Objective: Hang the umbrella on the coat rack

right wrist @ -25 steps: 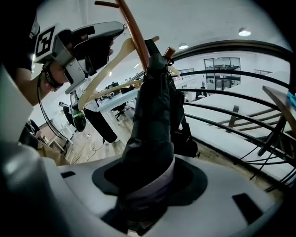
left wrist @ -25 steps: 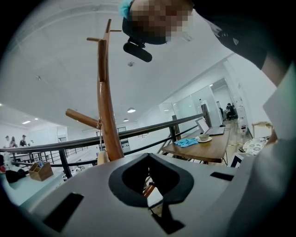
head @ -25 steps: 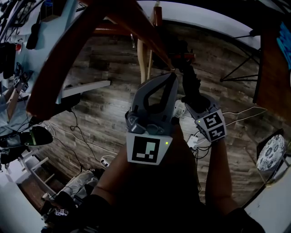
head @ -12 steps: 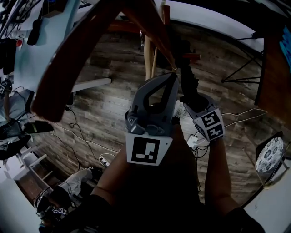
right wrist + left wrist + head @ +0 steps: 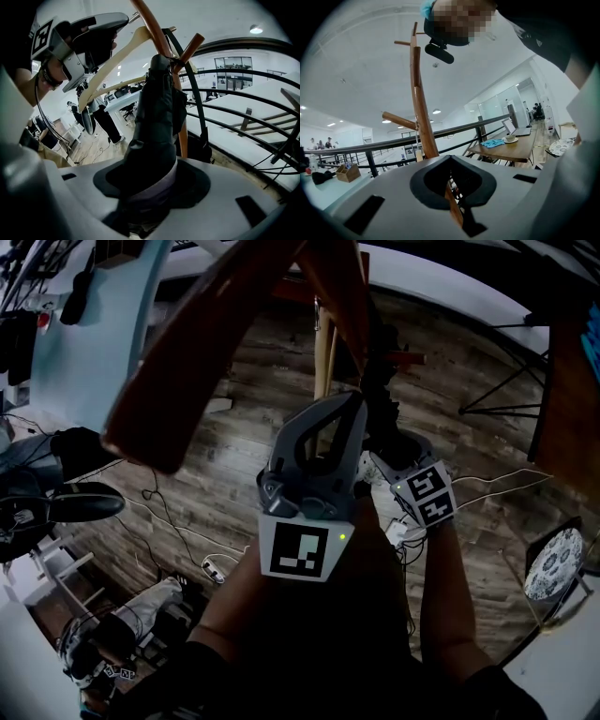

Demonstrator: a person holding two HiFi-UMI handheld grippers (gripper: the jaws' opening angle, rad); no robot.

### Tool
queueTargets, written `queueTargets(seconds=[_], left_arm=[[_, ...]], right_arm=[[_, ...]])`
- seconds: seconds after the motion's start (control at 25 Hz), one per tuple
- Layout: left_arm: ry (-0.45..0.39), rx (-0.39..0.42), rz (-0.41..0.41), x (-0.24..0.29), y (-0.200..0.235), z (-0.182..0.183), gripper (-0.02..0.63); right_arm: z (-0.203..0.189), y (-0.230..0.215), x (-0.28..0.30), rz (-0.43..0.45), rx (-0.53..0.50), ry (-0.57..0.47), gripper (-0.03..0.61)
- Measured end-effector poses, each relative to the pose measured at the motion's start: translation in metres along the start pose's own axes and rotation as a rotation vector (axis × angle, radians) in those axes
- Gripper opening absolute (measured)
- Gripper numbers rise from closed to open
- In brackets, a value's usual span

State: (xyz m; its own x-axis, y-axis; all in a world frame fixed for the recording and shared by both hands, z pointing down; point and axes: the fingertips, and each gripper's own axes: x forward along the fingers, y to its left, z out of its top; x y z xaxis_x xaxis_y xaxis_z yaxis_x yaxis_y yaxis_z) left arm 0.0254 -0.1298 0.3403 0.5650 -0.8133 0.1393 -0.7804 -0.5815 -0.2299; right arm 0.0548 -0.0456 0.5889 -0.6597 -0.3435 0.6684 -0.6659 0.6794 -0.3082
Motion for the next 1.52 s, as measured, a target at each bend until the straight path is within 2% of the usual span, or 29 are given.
queueTargets(seconds=[0.24, 0.44, 0.8, 1.52], left_arm=[[-0.003, 0.001, 0.006, -0.004, 0.004, 0.0, 0.011], [0.0, 0.003, 0.007, -0.005, 0.005, -0.003, 0.011], [0.002, -0.002, 0.005, -0.005, 0.006, -0.003, 0.011], [0.003, -0.006, -0.006, 0.0, 0.001, -0.002, 0.011]], right_arm=[[-0.008, 0.003, 0.008, -0.014, 0.009, 0.026, 0.242], [-0.02, -0.001, 0.014, -0.055, 0.005, 0.071, 0.244], [-0.037, -0.015, 0.015, -0.142, 0.055, 0.134, 0.245], [-0.039, -0.021, 0.013, -0.151, 0.142, 0.088, 0.249]])
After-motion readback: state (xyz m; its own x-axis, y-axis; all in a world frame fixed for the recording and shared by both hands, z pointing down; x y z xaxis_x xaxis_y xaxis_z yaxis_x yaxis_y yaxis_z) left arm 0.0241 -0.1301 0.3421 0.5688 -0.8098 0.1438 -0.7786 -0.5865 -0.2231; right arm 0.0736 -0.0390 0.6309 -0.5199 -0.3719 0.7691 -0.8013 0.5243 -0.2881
